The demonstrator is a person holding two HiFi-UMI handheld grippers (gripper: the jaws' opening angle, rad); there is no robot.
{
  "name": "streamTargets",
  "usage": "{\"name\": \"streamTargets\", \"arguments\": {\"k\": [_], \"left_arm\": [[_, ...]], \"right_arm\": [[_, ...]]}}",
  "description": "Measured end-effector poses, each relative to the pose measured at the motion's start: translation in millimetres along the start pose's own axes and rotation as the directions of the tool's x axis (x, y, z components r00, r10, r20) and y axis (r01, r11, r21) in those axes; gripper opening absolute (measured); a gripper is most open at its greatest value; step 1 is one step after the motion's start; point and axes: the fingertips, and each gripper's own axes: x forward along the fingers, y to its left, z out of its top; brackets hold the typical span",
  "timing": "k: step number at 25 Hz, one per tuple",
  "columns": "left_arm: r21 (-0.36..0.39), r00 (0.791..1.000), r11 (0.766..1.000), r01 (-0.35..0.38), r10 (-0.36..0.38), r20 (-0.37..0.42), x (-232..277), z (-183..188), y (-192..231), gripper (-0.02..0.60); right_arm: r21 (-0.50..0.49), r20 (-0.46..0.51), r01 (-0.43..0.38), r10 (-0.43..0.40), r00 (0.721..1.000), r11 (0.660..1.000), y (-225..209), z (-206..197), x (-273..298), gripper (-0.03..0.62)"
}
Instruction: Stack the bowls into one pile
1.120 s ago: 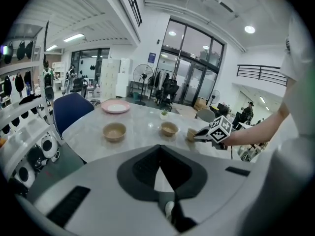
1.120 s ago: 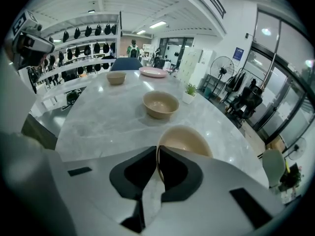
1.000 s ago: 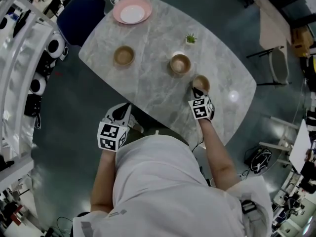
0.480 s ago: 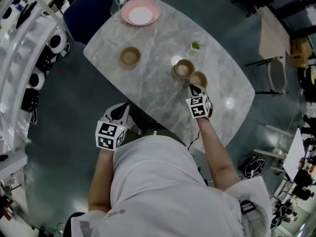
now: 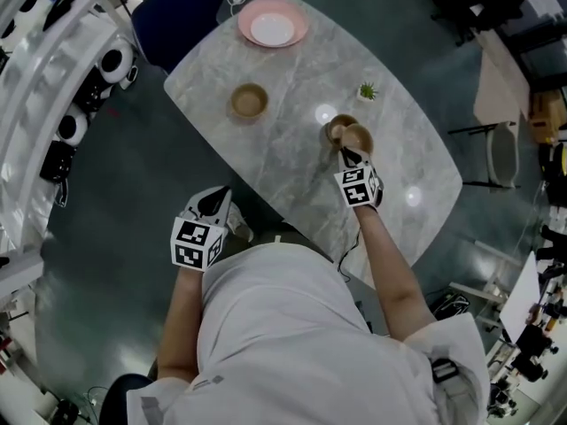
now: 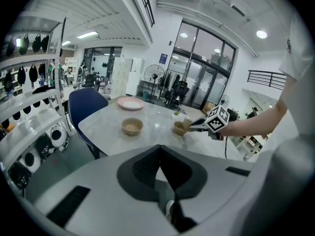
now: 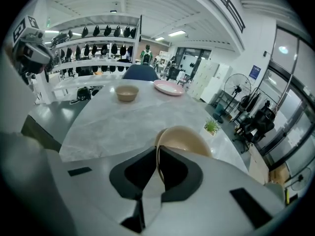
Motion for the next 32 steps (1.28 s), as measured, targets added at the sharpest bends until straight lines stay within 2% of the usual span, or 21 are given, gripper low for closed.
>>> {"name": "streamTargets", "arguments": {"k": [16,25,32], "left_arm": [[-0.06,0.998,0.996,-0.067,0.065,-0.022,-1,-8,17,0.002],[-0.076,0.997,0.994,-0.079,0.076,-0.032,1,-11,18,0.002],[-0.075,0.997,0.995,-0.073,0.071,-0.033,0,-12,19,0.002]], "right_arm": [[-0.054,-0.028,-0.066,0.065,0.998,0.996,1,12,42,0.031],[-0.027,-0.059,-0.1,0.098,0.993,0.995,4,8,49,0.035],[-0.013,-0.072,-0.112,0.111,0.991,0.994,10,5,47,0.072]]}}
